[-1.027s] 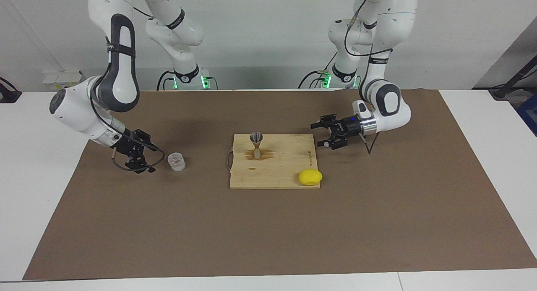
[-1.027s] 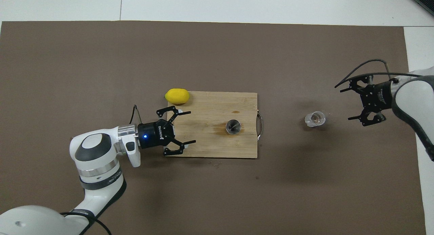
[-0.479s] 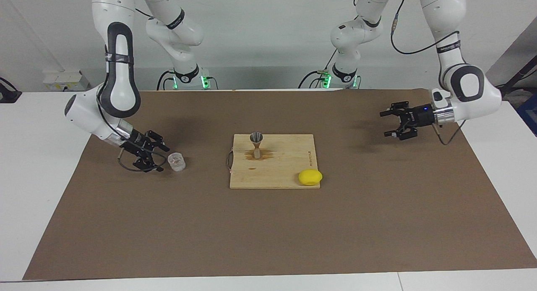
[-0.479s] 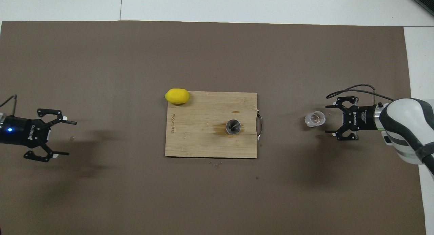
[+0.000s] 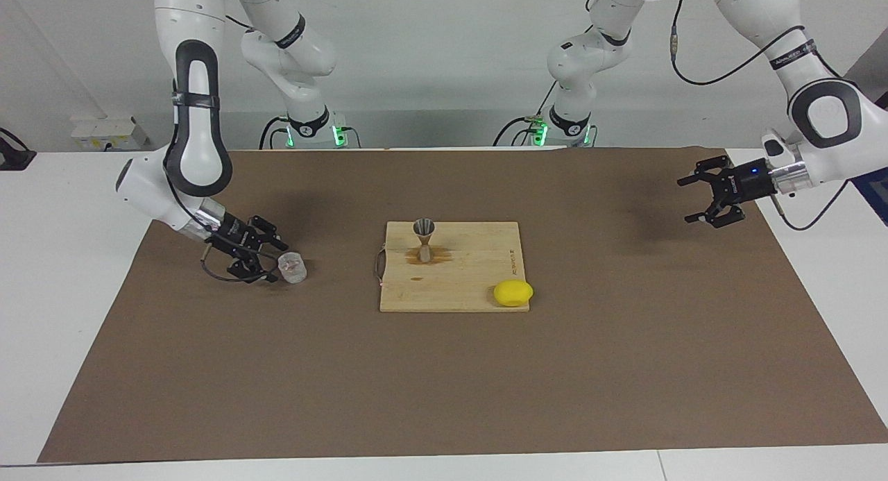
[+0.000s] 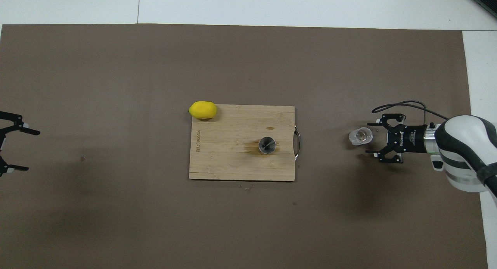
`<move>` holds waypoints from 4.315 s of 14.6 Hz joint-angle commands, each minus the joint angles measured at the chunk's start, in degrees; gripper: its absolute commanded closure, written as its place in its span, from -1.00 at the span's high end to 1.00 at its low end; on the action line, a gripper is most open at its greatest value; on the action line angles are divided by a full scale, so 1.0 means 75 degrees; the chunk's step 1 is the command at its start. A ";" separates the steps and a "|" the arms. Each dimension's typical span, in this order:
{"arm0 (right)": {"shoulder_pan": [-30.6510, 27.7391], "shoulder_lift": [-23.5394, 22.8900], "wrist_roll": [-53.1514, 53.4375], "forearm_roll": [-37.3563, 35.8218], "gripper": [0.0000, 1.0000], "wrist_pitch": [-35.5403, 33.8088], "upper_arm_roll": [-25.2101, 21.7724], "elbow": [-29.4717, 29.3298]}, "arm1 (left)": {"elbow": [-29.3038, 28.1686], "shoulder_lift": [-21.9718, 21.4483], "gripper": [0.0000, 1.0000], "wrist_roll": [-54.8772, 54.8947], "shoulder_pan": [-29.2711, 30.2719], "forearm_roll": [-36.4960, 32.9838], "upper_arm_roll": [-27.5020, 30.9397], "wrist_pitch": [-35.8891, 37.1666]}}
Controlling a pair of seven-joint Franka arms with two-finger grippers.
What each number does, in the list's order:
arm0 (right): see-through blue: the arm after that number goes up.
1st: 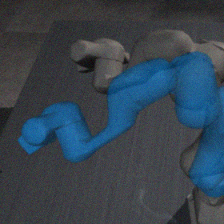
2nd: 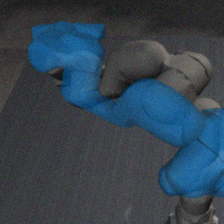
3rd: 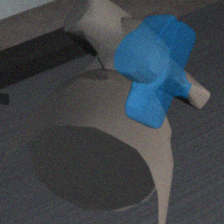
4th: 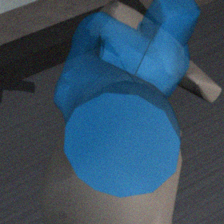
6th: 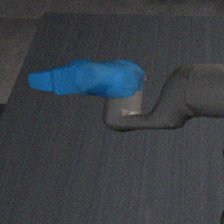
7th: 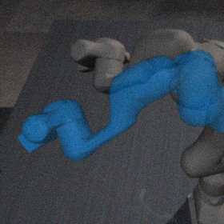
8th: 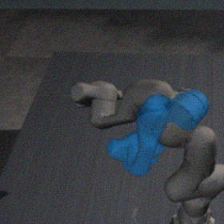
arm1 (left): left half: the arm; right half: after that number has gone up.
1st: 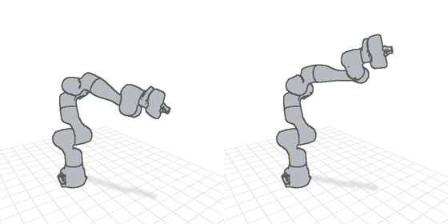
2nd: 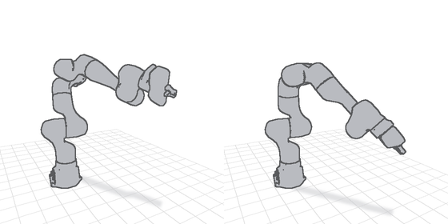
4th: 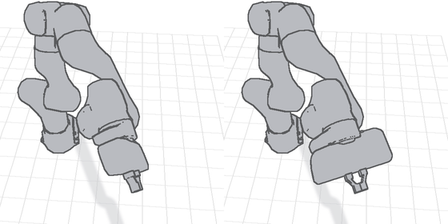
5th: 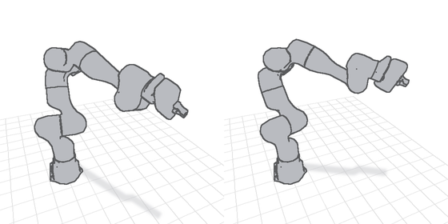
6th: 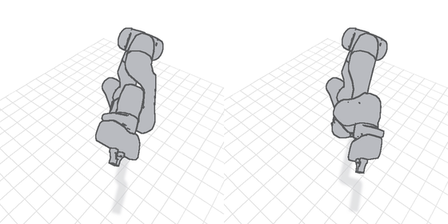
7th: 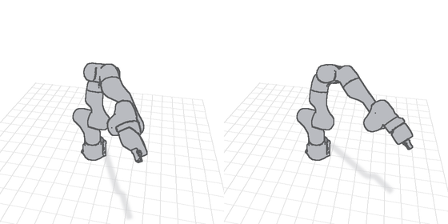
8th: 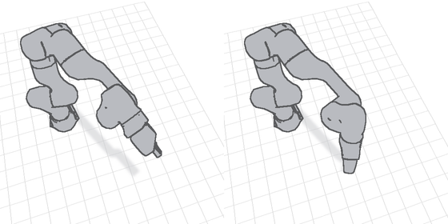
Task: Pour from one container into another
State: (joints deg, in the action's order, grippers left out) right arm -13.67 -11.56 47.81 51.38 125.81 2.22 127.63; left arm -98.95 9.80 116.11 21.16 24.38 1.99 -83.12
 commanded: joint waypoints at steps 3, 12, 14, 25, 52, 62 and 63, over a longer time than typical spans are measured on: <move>0.0204 0.0065 -0.0328 0.0578 0.81 0.0345 0.0044 0.0278 | 0.0630 -0.0766 1.00 -0.1801 -0.0652 -0.1444 -0.0031 0.0102; 0.0229 0.0088 -0.0621 0.0872 0.41 0.0475 0.0032 0.0408 | 0.1006 -0.1236 1.00 -0.7364 -0.1614 -0.2665 -0.0066 0.0184; 0.0205 0.0100 -0.0621 0.0872 0.17 0.0463 0.0032 0.0408 | 0.0982 -0.1259 1.00 -0.8737 -0.1730 -0.2676 -0.0113 0.0277; 0.1024 0.0744 0.0618 0.0347 -1.00 0.0440 0.0067 0.0163 | 0.0936 -0.1529 1.00 -1.1977 -0.2200 -0.3145 -0.0172 0.0113; 0.4529 0.0510 0.5718 -0.5642 -1.00 -0.0462 0.0126 -0.2252 | 0.0596 -0.1728 1.00 -1.3852 -0.3195 -0.3321 0.0765 -0.0531; 0.5127 0.0487 0.7090 -0.6721 -1.00 0.0018 0.0137 -0.2287 | 0.0642 -0.1740 1.00 -1.4390 -0.3184 -0.3286 0.0766 -0.0495; 0.5174 0.0487 0.7090 -0.6837 -1.00 0.0018 0.0137 -0.2276 | 0.0654 -0.1740 1.00 -1.4508 -0.3173 -0.3286 0.0766 -0.0531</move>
State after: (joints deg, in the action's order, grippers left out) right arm 24.71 -7.30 99.12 2.70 125.18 3.17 111.37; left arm -92.67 -1.63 9.71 -1.38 0.69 6.80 -85.87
